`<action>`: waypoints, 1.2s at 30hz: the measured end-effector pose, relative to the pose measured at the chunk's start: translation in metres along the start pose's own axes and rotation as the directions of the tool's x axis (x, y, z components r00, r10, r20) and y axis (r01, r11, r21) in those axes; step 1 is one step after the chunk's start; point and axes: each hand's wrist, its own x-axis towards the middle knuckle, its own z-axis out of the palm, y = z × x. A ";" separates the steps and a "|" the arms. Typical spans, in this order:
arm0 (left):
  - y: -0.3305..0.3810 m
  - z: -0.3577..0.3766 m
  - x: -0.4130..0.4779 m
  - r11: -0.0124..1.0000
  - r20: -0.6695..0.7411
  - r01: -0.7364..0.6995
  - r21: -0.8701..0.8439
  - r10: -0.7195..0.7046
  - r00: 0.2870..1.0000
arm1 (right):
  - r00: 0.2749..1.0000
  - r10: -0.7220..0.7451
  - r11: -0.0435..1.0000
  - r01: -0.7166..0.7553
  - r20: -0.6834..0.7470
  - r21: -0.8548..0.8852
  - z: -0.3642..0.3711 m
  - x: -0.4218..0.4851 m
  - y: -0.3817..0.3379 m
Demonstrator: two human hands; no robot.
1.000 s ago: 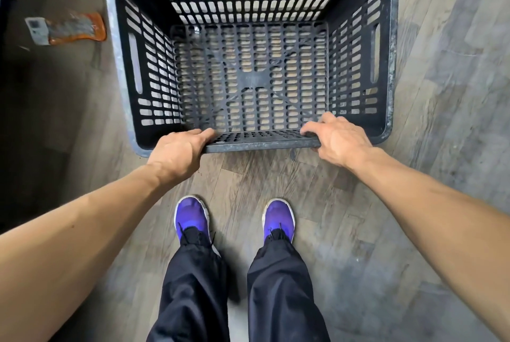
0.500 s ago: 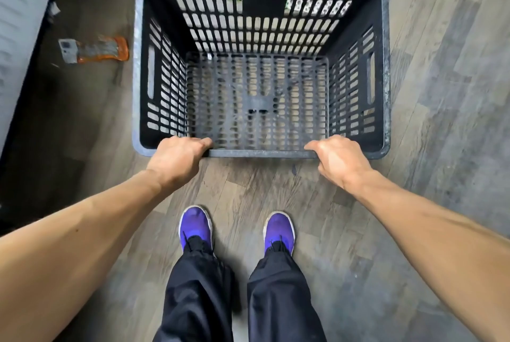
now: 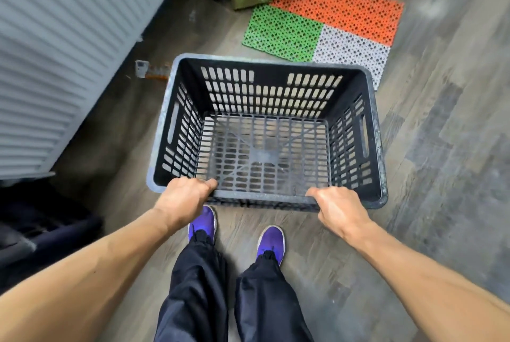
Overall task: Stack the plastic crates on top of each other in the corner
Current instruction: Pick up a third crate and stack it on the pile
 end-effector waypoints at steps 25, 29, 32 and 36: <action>-0.036 -0.069 -0.436 0.896 -0.261 0.370 -0.245 -0.429 0.865 | 0.888 -0.456 0.838 0.405 -0.061 -0.366 -0.195 -0.232 -0.256; -0.045 -0.067 -0.505 0.887 -0.314 0.391 -0.247 -0.454 0.834 | 0.849 -0.520 0.798 0.447 -0.088 -0.406 -0.197 -0.266 -0.308; -0.051 -0.063 -0.548 0.863 -0.331 0.421 -0.278 -0.497 0.802 | 0.818 -0.567 0.760 0.476 -0.094 -0.444 -0.196 -0.288 -0.342; -0.047 -0.062 -0.574 0.846 -0.320 0.423 -0.325 -0.519 0.793 | 0.806 -0.584 0.715 0.454 -0.098 -0.531 -0.208 -0.310 -0.358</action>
